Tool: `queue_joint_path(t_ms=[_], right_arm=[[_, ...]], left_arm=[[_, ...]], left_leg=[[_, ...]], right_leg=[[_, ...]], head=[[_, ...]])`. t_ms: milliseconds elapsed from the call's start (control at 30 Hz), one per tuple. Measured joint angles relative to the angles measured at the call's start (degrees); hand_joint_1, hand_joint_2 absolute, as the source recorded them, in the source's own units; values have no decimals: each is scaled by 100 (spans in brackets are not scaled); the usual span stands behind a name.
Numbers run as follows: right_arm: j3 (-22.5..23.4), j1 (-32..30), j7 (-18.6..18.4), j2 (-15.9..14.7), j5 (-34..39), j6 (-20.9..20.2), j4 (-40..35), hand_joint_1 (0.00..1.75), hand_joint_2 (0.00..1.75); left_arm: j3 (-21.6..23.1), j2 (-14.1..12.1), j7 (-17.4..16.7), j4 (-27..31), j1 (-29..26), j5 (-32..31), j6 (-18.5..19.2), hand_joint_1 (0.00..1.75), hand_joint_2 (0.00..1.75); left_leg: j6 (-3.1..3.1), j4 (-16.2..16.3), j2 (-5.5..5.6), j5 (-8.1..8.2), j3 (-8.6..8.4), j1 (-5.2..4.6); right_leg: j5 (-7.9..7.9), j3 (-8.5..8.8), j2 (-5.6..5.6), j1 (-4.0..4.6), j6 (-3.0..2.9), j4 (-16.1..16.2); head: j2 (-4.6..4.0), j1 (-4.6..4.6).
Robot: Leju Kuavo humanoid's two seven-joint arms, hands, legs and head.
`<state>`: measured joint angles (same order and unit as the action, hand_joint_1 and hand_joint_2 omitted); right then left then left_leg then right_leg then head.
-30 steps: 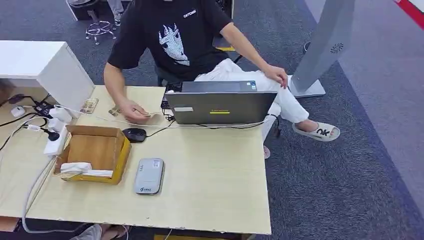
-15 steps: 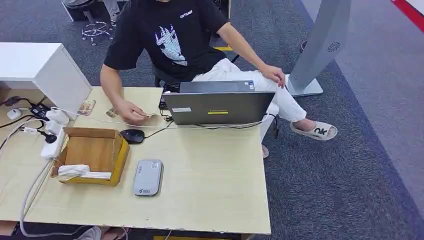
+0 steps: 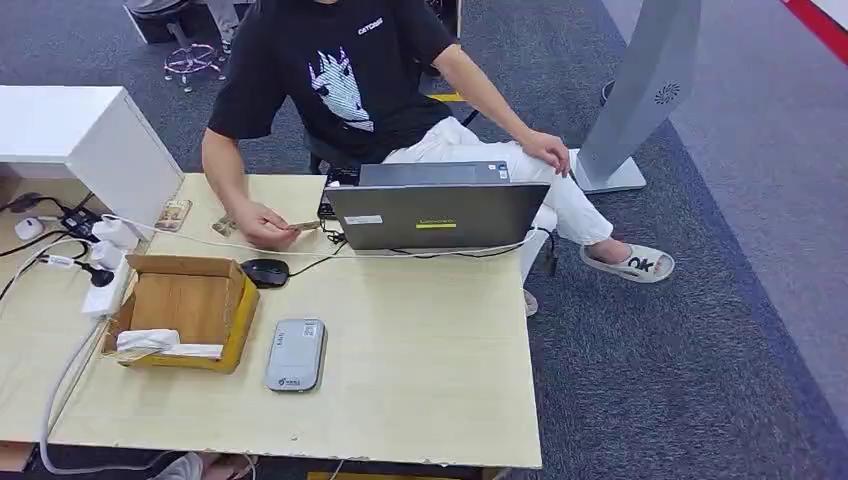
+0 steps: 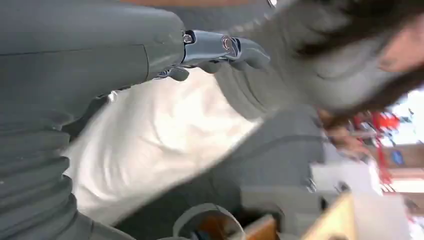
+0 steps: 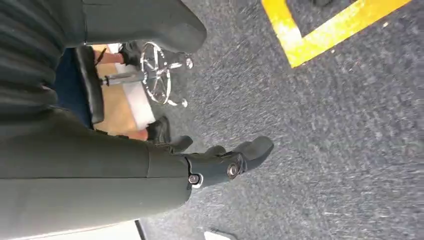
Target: Pass the card to the sensor for recognition and then transmit it.
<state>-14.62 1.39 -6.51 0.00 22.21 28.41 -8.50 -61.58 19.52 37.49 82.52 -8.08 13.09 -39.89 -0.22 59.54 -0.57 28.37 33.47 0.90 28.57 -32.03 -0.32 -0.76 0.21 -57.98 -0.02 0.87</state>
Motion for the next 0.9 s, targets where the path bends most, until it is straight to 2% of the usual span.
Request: queue_joint_path(t_ms=[100,200,400,533,700,833,900], right_arm=[[0,20,0,-4,15,4,2,0,175],[0,27,4,-4,17,4,0,0,175],[0,27,-138,-11,17,13,2,0,175],[0,24,2,-15,61,-11,2,0,175],[0,25,2,-15,90,-100,2,0,175],[0,21,-24,-15,138,-107,2,0,175],[0,19,-72,-15,171,-151,2,0,175]], left_arm=[[-386,17,109,-490,162,-135,-20,0,175],[-585,28,122,-746,261,-170,-22,0,175],[-804,42,155,-970,393,-225,24,0,175],[-806,35,277,-946,389,-225,259,0,175],[-562,17,279,-263,213,-225,483,0,175],[-135,-7,282,701,-63,-436,655,0,175],[34,-15,282,1215,-171,-605,919,0,175]], left_leg=[[0,1,-1,0,-5,0],[1,1,6,-1,-3,-1],[2,1,6,-1,-3,-1],[1,1,5,-1,-4,0],[1,1,5,-1,-4,5],[1,1,5,-1,-4,5],[1,2,6,-1,-4,7]], right_leg=[[0,-1,2,0,0,0],[0,1,-1,-1,0,1],[0,0,-1,0,1,1],[1,0,-1,0,1,1],[1,0,-1,2,0,1],[1,-2,0,3,0,1],[1,-1,0,4,0,1]], head=[[0,0],[0,0],[0,0],[0,0],[0,0],[0,0],[0,-2]])
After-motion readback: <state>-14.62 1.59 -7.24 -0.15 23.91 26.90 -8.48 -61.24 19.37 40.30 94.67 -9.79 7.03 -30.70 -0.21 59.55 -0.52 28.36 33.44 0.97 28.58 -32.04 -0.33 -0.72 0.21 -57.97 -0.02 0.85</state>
